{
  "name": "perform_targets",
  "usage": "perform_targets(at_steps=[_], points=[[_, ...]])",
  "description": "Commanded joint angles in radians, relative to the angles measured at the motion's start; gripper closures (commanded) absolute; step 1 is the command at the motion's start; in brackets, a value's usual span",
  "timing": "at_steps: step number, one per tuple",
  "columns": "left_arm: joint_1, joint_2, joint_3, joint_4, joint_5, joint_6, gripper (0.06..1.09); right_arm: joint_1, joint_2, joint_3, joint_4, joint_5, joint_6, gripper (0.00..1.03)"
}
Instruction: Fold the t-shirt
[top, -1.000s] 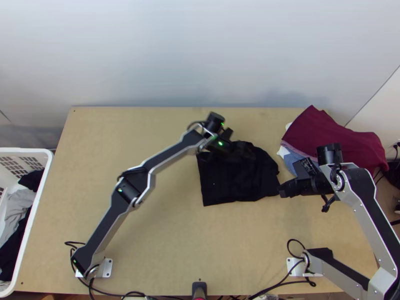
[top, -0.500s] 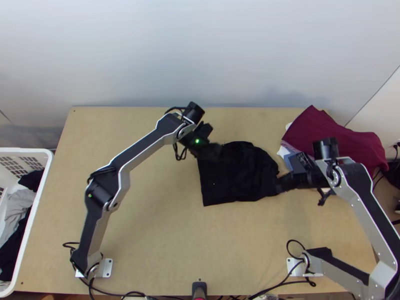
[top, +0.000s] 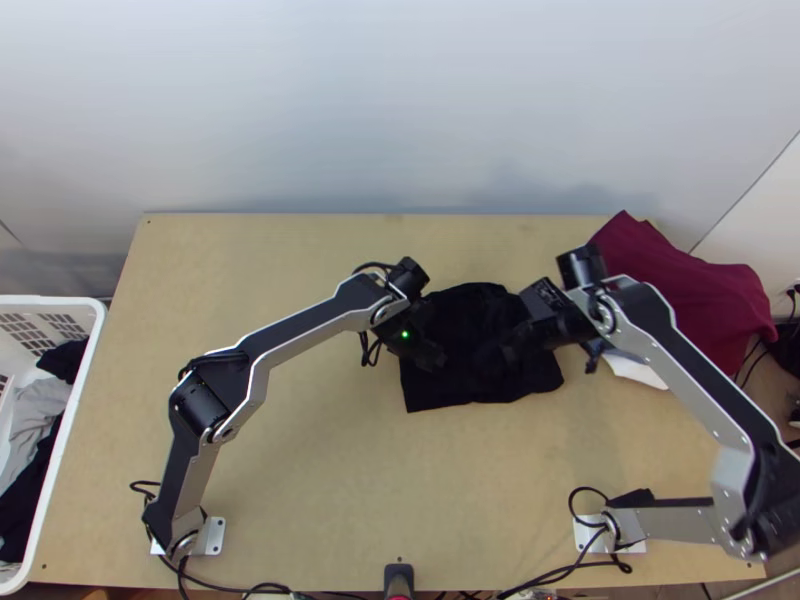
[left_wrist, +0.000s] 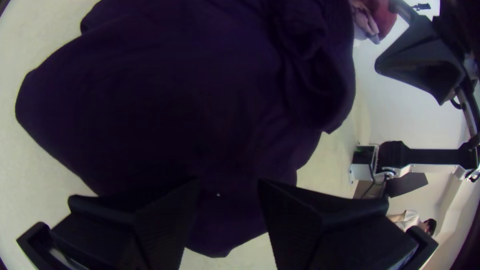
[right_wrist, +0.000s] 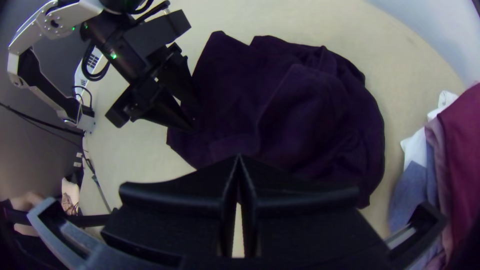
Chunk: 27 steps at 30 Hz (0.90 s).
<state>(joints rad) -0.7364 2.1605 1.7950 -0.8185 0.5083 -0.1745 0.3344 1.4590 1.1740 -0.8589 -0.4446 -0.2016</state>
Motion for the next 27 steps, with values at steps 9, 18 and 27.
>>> perform_targets(at_steps=[9, 18, 27], points=[[-0.012, 0.015, -0.086, 0.067, -0.097, 0.004, 0.49, 0.069, 0.245, 0.110, 0.149, -0.019, 0.047, 1.00], [-0.014, 0.009, -0.111, 0.071, -0.097, 0.009, 0.49, 0.104, 0.371, 0.033, 0.253, 0.124, 0.013, 1.00], [-0.006, 0.005, -0.120, 0.073, -0.097, 0.015, 0.49, -0.014, 0.192, -0.140, 0.268, 0.271, -0.128, 1.00]])
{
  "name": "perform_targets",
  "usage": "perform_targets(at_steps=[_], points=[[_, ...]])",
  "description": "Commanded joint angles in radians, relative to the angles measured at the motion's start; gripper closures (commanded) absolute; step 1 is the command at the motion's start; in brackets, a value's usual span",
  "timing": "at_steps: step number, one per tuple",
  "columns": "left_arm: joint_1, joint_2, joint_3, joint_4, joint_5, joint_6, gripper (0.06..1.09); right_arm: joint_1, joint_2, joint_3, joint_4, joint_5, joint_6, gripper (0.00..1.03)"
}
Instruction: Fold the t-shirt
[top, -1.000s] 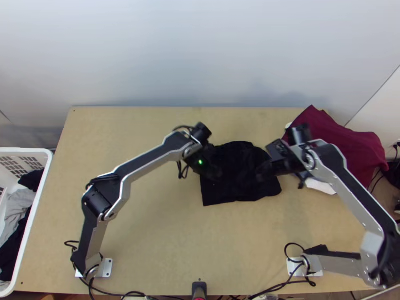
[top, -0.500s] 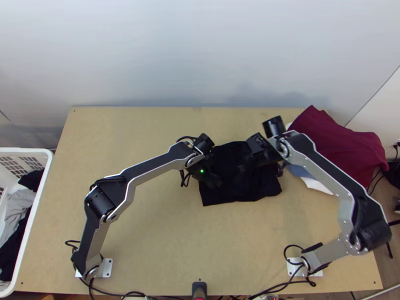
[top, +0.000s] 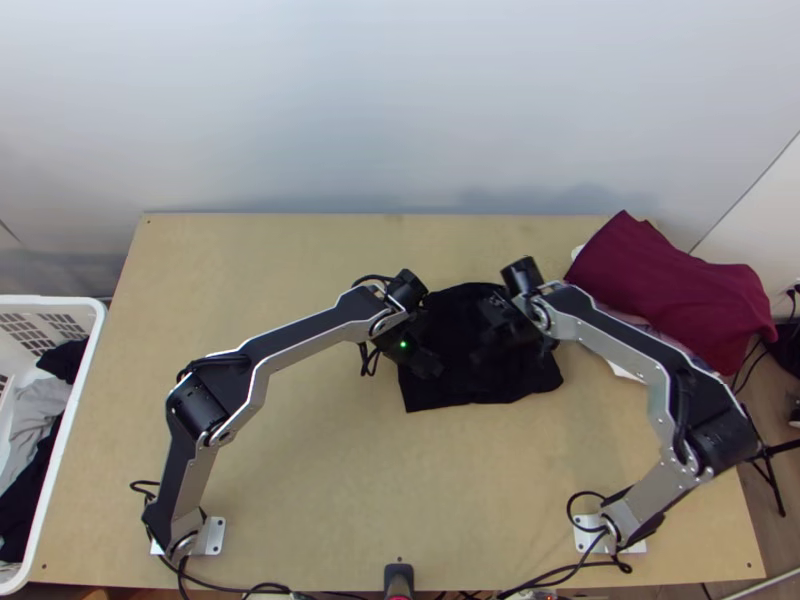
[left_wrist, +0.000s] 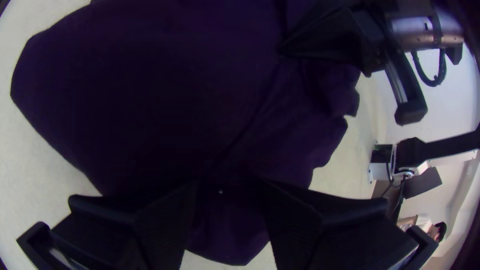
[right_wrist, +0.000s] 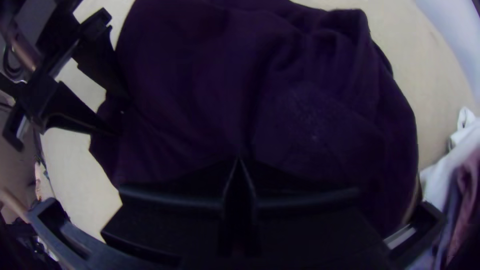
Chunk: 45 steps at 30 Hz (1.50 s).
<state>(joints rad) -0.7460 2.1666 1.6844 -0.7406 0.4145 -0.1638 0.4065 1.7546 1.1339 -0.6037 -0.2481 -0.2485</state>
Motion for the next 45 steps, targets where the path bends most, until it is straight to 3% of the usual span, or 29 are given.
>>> perform_targets(at_steps=[1, 11, 15, 21, 23, 27, 30, 34, 39, 45], points=[[0.004, 0.002, -0.011, -0.005, -0.003, 0.006, 0.49, -0.112, -0.133, -0.106, 0.002, 0.076, -0.095, 1.00], [0.008, 0.021, -0.022, -0.005, -0.003, 0.035, 0.49, -0.403, -0.311, -0.154, -0.096, 0.079, -0.265, 1.00], [0.008, 0.006, -0.034, -0.020, 0.000, 0.058, 0.49, -0.469, -0.365, -0.140, -0.142, 0.086, -0.293, 1.00], [0.020, -0.096, -0.025, -0.034, 0.023, 0.061, 0.48, -0.439, -0.452, -0.115, -0.209, 0.082, -0.248, 1.00], [0.034, -0.123, 0.005, -0.063, 0.047, 0.061, 0.36, -0.396, -0.465, -0.103, -0.237, 0.082, -0.209, 0.98], [0.051, -0.179, 0.032, -0.121, 0.070, 0.084, 0.25, -0.357, -0.454, -0.075, -0.284, 0.064, -0.130, 0.79], [0.077, -0.200, -0.002, -0.178, 0.070, 0.142, 0.25, -0.385, -0.406, -0.052, -0.318, -0.045, -0.058, 0.60], [0.142, -0.255, -0.086, -0.180, 0.070, 0.172, 0.25, -0.426, -0.293, -0.020, -0.389, -0.164, -0.009, 0.20], [0.206, -0.303, -0.101, -0.197, 0.072, 0.168, 0.22, -0.423, -0.190, -0.033, -0.364, -0.166, -0.041, 0.11], [0.234, -0.393, -0.144, -0.204, 0.070, 0.170, 0.22, -0.411, -0.127, 0.024, -0.341, -0.230, -0.025, 0.11]])
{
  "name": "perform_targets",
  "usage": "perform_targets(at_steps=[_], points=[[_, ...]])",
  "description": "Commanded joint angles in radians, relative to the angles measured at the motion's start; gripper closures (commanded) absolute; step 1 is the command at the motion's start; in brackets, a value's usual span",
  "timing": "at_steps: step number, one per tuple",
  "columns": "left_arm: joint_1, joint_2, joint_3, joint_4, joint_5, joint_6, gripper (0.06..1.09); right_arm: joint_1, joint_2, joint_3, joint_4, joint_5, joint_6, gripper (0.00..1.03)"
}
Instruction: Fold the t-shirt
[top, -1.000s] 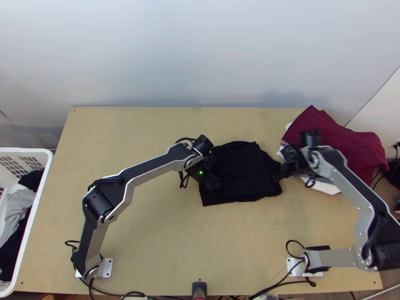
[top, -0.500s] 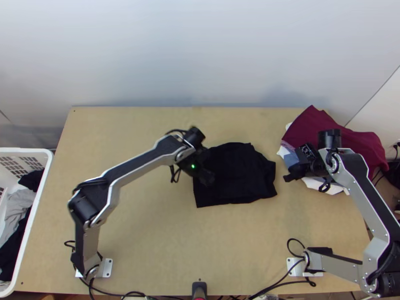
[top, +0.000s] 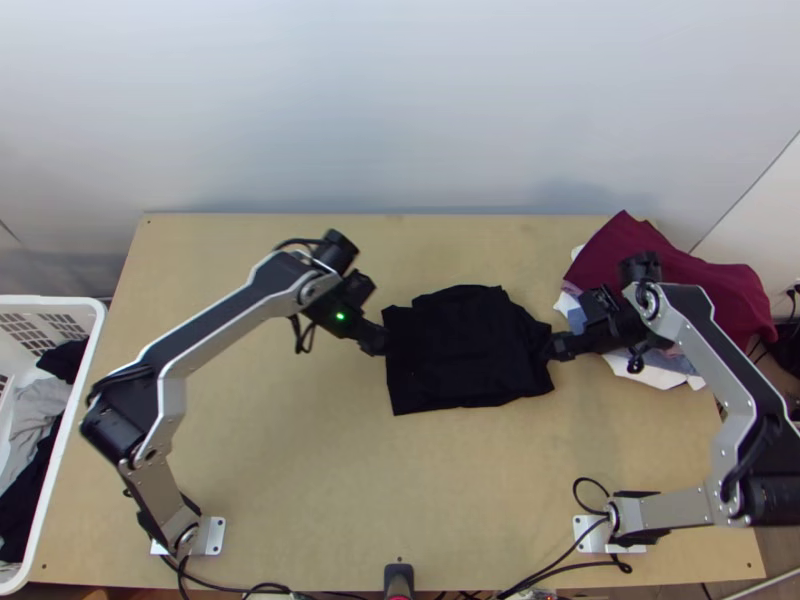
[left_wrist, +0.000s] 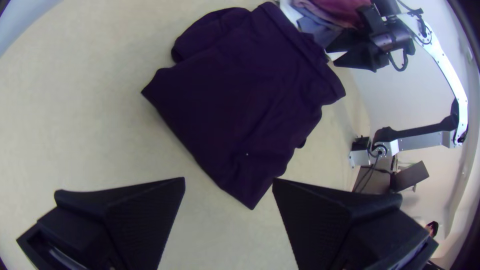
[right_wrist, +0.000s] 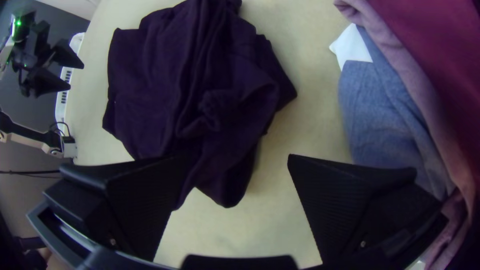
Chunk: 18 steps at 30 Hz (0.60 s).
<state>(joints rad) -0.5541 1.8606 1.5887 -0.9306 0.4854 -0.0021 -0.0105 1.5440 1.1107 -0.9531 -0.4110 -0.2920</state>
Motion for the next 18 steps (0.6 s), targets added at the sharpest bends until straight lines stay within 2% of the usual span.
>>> perform_targets(at_steps=[1, 12, 18], points=[[0.042, -0.098, -0.061, -0.014, -0.001, 0.010, 0.22, 0.006, 0.087, 0.057, 0.008, -0.088, 0.021, 0.11], [0.056, -0.169, -0.148, -0.005, -0.001, 0.025, 0.22, 0.015, 0.153, 0.054, 0.008, -0.172, 0.025, 0.11], [0.057, -0.192, -0.176, -0.005, -0.001, 0.025, 0.22, 0.053, 0.165, 0.012, 0.066, -0.175, 0.033, 0.10]])
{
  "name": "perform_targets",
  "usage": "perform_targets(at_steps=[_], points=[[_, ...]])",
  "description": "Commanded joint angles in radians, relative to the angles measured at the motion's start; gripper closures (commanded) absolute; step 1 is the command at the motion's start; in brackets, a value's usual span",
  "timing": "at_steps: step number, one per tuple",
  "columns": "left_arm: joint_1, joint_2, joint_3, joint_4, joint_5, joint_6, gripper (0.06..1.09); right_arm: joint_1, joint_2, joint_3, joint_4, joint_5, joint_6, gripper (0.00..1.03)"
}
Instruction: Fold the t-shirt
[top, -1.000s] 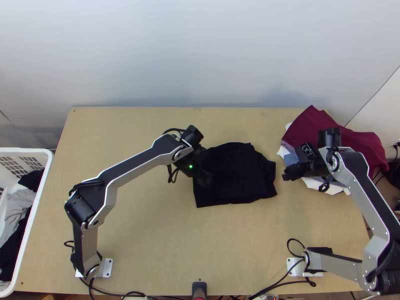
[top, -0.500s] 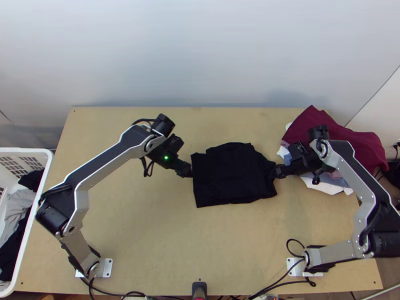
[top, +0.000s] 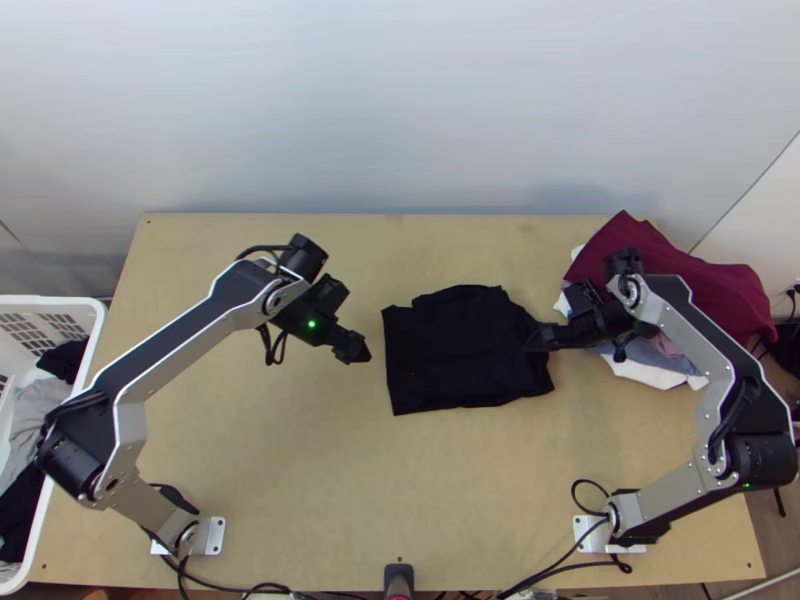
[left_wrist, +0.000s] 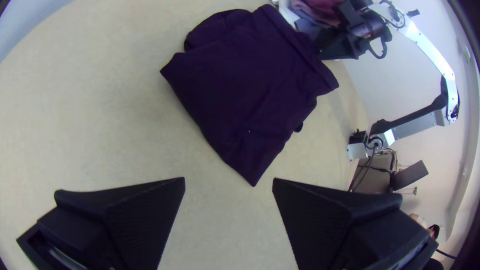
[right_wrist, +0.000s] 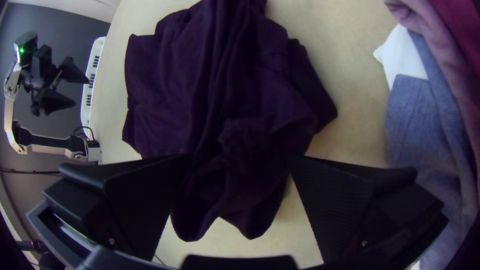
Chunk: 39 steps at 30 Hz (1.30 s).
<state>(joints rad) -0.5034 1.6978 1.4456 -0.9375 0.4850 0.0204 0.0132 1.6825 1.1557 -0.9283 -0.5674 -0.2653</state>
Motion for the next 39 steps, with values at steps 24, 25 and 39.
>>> perform_targets(at_steps=[24, 25, 39], points=[[0.016, -0.073, -0.126, 0.031, -0.010, -0.007, 0.22, 0.246, 0.140, -0.076, 0.279, 0.017, 0.192, 0.15], [0.017, -0.078, -0.136, 0.032, -0.010, -0.007, 0.22, 0.257, 0.140, -0.070, 0.289, 0.021, 0.207, 0.18], [0.075, -0.139, -0.226, 0.042, -0.010, 0.006, 0.22, 0.337, 0.115, -0.091, 0.353, 0.023, 0.247, 1.00]])
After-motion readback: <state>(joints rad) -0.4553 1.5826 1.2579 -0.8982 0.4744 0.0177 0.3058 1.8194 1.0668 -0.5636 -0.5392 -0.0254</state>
